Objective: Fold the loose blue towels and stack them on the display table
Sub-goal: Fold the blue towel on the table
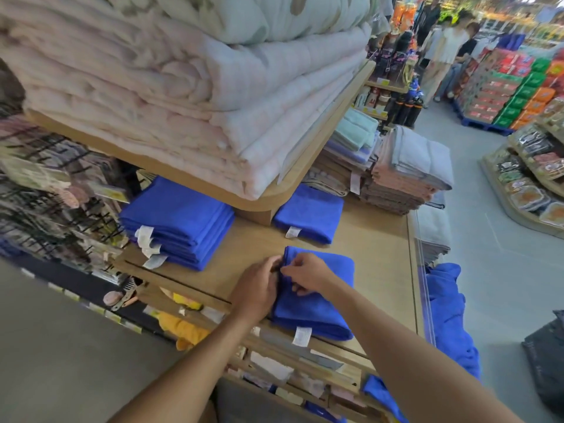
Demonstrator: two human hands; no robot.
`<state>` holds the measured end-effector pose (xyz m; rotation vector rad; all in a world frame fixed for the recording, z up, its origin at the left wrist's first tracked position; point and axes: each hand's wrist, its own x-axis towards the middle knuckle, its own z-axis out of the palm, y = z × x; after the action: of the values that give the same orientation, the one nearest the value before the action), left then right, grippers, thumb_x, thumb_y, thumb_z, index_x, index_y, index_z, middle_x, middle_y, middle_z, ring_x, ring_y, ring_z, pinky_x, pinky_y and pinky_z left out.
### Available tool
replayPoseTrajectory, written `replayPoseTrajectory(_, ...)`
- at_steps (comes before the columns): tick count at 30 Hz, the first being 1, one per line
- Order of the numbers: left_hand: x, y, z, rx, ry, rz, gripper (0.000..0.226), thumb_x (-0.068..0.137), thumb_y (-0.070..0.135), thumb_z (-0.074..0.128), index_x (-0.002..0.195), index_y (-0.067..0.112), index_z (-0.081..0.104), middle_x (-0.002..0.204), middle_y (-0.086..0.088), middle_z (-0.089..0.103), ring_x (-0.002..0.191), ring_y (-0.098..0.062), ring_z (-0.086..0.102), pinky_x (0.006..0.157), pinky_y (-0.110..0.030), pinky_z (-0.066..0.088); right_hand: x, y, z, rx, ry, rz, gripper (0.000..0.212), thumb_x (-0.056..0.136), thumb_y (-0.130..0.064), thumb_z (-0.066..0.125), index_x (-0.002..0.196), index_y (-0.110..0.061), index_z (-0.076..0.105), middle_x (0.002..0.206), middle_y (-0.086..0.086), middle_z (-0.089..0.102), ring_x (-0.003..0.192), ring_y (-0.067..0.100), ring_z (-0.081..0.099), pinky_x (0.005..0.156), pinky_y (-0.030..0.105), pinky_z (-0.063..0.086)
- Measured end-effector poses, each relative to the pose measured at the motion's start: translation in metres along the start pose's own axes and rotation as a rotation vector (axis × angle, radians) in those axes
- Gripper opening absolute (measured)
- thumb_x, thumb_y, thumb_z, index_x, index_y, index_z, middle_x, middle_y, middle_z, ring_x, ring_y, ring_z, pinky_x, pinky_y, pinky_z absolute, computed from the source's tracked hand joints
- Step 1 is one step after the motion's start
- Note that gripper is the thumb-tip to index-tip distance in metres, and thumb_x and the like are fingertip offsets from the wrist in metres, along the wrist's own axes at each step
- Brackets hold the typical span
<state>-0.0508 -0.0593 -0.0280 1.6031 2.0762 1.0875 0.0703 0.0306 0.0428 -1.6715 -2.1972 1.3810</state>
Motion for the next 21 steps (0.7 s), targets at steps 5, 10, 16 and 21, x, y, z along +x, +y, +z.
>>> replayPoseTrajectory(5,0.006,0.001,-0.004,-0.19,0.049,-0.125,0.044,0.103,0.015,0.039,0.144,0.028,0.049,0.146,0.008,0.055,0.134,-0.006,0.048,0.11,-0.026,0.04,-0.023,0.036,-0.018,-0.006,0.289,-0.271,0.014,0.098,-0.027,0.058,0.086,-0.029,0.066,0.087,-0.009,0.069,0.072,-0.001,0.062,0.071,0.028,0.051)
replayPoseTrajectory(10,0.023,0.045,0.014,0.117,0.001,0.329,0.052,0.1,0.021,0.033,0.151,0.014,0.042,0.158,0.001,0.04,0.151,-0.014,0.027,0.123,-0.033,0.024,-0.04,0.085,-0.028,-0.449,0.448,-0.369,0.048,0.104,-0.034,0.052,0.147,-0.011,0.052,0.155,0.006,0.047,0.145,0.024,0.039,0.119,0.035,0.03)
replayPoseTrajectory(16,0.026,0.026,0.046,0.501,-0.274,0.19,0.06,0.107,0.041,0.024,0.162,0.021,0.011,0.17,0.006,0.006,0.156,-0.013,-0.002,0.126,-0.043,0.003,-0.031,0.104,-0.003,-0.617,0.379,-0.227,0.075,0.104,-0.062,0.025,0.164,-0.02,0.013,0.172,-0.006,0.003,0.158,0.013,-0.004,0.127,0.037,0.003)
replayPoseTrajectory(21,0.031,0.018,0.052,0.446,-0.319,0.215,0.061,0.107,0.038,0.027,0.162,0.017,0.012,0.17,0.001,0.007,0.157,-0.016,-0.001,0.127,-0.041,0.005,-0.026,0.115,0.005,-0.612,0.409,-0.25,0.077,0.102,-0.063,0.022,0.164,-0.019,0.012,0.172,-0.005,0.004,0.158,0.014,-0.004,0.128,0.039,0.005)
